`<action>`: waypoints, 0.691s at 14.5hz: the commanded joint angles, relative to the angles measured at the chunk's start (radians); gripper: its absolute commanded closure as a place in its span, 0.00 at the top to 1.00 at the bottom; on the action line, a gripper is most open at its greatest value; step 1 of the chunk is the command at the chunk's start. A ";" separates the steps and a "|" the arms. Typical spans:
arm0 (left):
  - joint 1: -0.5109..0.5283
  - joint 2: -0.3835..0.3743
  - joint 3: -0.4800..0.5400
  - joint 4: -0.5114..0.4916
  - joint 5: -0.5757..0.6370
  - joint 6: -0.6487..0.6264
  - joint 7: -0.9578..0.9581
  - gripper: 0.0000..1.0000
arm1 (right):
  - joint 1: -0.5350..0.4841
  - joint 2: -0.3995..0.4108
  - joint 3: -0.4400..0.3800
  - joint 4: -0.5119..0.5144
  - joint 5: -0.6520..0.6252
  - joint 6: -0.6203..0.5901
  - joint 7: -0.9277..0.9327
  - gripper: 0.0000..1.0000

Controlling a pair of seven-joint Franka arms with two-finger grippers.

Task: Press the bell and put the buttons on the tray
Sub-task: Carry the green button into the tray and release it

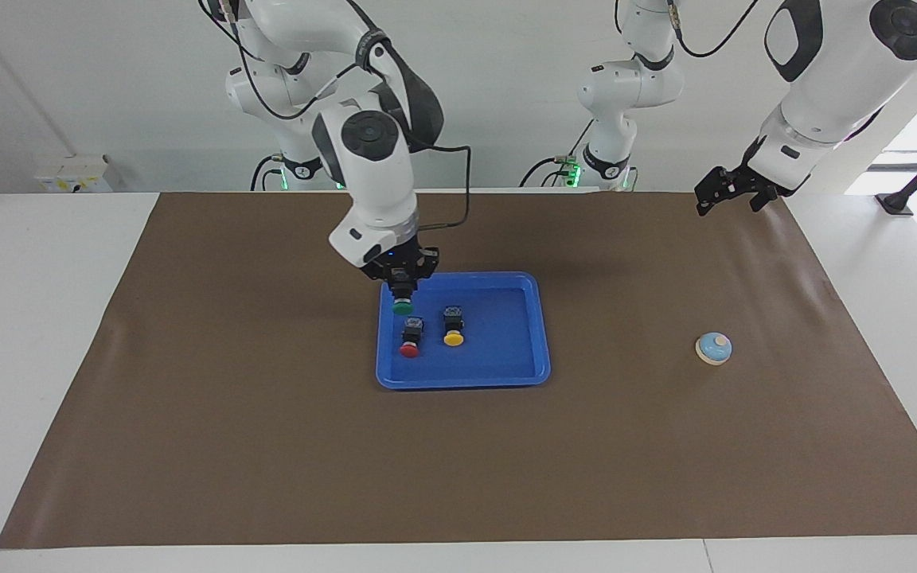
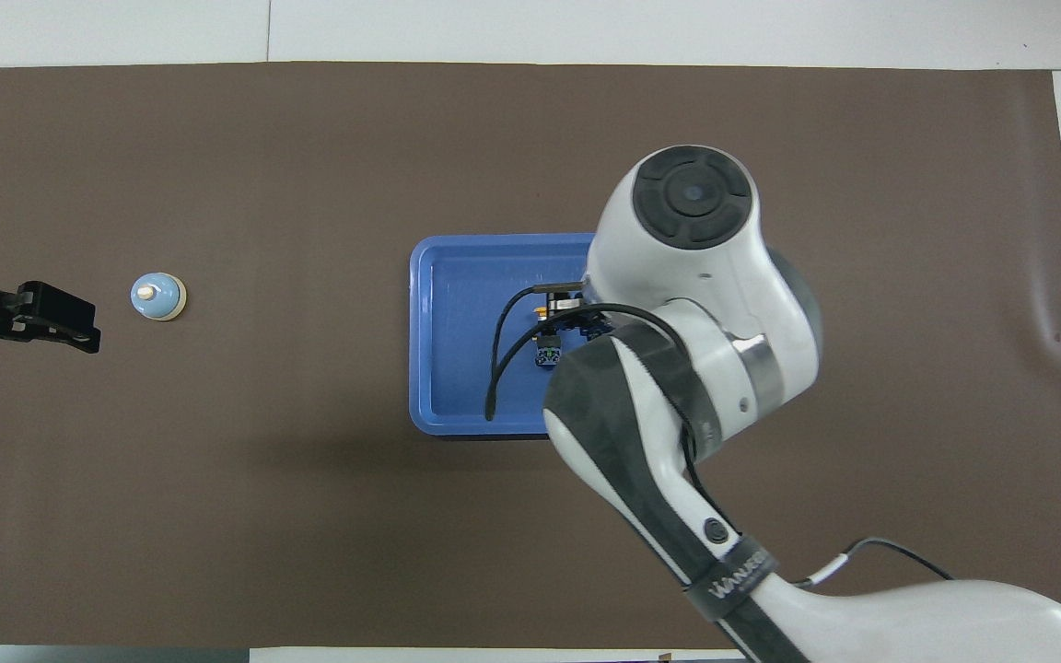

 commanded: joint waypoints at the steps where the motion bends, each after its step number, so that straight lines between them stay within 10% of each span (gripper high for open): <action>1: -0.001 -0.023 0.004 -0.022 -0.003 0.017 0.002 1.00 | 0.092 0.201 -0.012 0.190 0.009 -0.033 0.054 0.00; 10: -0.001 -0.021 0.004 -0.022 -0.003 0.017 0.002 1.00 | 0.161 0.274 -0.008 0.134 -0.055 0.105 -0.024 0.00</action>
